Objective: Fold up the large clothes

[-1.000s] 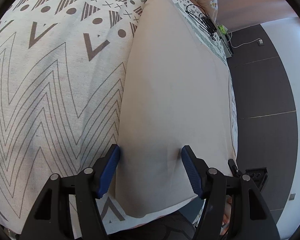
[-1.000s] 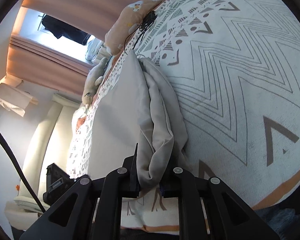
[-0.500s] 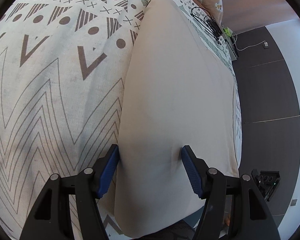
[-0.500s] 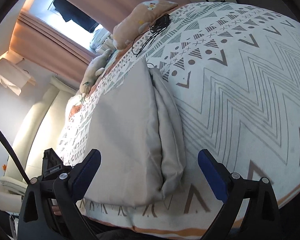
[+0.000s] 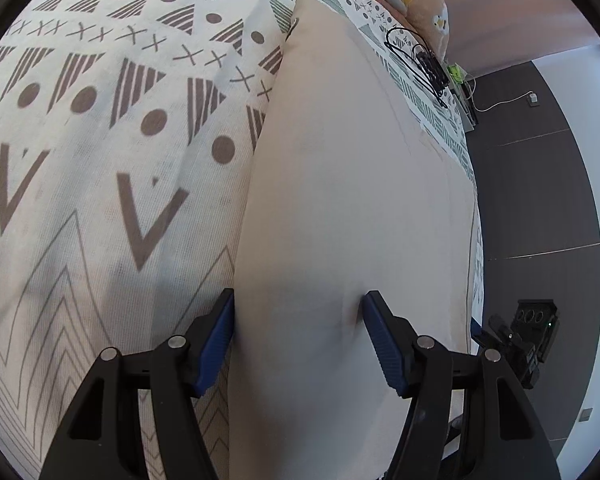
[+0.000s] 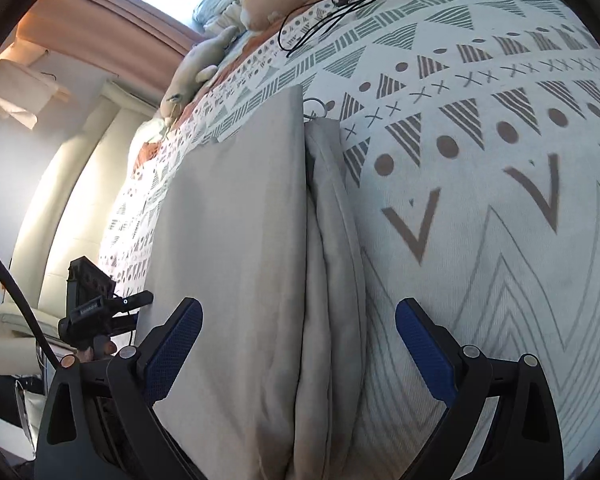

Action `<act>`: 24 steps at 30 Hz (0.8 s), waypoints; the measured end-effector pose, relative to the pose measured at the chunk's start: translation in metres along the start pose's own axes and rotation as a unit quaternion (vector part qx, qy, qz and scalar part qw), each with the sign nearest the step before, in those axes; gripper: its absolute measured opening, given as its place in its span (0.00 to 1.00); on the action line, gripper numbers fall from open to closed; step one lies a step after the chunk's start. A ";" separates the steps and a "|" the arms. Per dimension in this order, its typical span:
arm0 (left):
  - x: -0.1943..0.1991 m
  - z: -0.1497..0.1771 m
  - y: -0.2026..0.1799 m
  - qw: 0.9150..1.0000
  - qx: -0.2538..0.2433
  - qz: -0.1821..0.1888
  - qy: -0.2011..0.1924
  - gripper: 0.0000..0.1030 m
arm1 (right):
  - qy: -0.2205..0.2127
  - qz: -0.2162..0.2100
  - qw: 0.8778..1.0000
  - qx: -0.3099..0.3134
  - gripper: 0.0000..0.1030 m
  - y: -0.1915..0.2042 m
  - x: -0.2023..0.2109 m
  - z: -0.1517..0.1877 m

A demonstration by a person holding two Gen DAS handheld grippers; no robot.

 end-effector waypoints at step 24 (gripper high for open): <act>-0.034 -0.088 -0.018 0.999 -0.030 -0.018 -0.010 0.63 | 0.095 -0.060 0.994 -0.005 0.66 0.000 -0.148 -0.107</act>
Point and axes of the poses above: each gripper's, at about its wrist camera, not at the fingertips, and x roughly against the way its jaws point, y to its left, z to its underside, the point moved 5 cm from there along -x, roughly the way its jaws point, and after that the axes turned 3 degrees about -y, right-handed, at the moved point
